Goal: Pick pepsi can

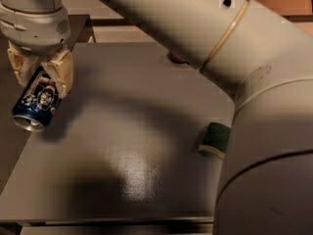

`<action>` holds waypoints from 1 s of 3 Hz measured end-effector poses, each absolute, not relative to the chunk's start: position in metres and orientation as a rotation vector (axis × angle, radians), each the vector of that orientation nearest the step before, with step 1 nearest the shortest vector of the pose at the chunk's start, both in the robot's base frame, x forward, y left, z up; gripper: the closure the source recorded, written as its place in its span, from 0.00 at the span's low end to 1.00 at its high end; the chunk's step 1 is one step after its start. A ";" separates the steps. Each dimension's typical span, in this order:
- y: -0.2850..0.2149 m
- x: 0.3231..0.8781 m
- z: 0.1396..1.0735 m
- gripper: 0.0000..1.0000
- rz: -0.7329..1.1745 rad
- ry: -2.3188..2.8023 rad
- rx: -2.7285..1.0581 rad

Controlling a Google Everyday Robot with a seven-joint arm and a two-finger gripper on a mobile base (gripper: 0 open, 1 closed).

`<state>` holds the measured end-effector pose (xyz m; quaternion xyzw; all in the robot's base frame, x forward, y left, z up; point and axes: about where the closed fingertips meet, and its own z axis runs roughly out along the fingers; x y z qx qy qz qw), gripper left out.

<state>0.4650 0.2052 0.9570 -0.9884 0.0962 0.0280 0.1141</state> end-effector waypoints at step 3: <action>0.211 0.509 1.007 1.00 0.019 0.408 -2.728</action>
Offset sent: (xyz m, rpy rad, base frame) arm 0.0375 -0.0728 0.0521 -0.0158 0.0727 -0.1761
